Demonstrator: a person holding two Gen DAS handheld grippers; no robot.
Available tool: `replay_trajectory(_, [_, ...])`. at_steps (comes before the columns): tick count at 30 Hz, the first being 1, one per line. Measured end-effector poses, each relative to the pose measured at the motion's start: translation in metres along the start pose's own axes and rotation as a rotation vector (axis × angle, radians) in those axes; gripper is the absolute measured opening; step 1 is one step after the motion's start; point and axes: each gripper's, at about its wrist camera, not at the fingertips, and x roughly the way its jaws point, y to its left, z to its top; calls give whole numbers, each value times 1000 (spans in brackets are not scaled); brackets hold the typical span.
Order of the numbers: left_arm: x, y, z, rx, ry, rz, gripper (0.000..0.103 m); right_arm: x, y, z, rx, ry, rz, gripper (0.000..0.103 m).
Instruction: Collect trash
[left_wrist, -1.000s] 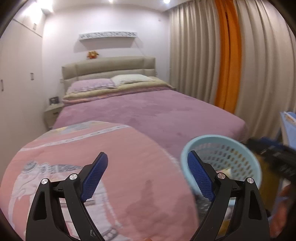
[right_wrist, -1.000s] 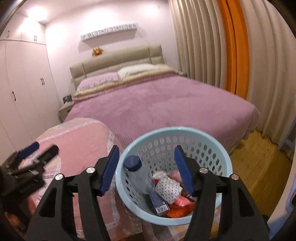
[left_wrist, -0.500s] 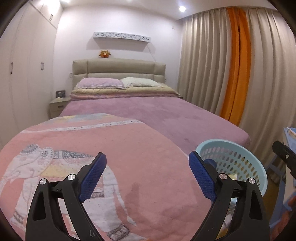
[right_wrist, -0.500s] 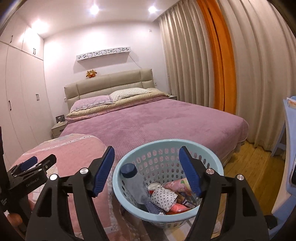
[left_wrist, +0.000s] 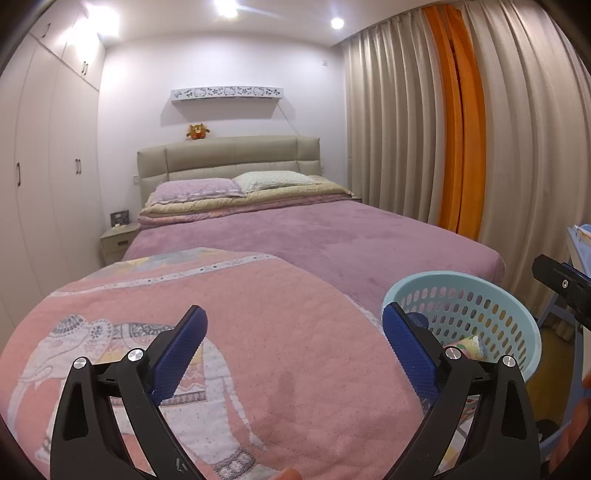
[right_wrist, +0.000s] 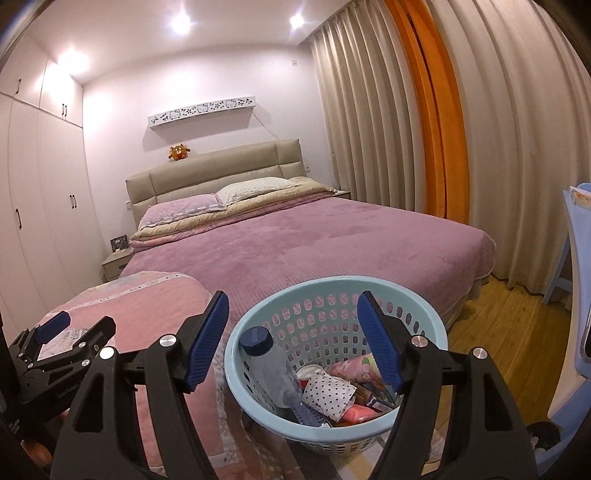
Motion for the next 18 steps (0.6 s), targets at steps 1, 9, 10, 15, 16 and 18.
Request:
replay_trajectory(1, [1,0,0,0,-1,3,94,0,2,0,-4,2,0,68])
replay_trajectory(9, [1,0,-1,2,0,1,95,-3,11,-1,-47,5,13,68])
replay_trajectory(10, [1,0,-1,3,0,1,95,-3,12,-1,-50,5,14,68])
replay_trajectory(15, [1,0,-1,5,2,-4,95,-1,12,-2,-52,11,14,68])
replay_trajectory(16, [1,0,-1,4,3,-5,95,0,12,-1,-53,13,13,68])
replay_trajectory(18, [1,0,-1,5,5,-8,96,1,11,-1,-50,17,10,68])
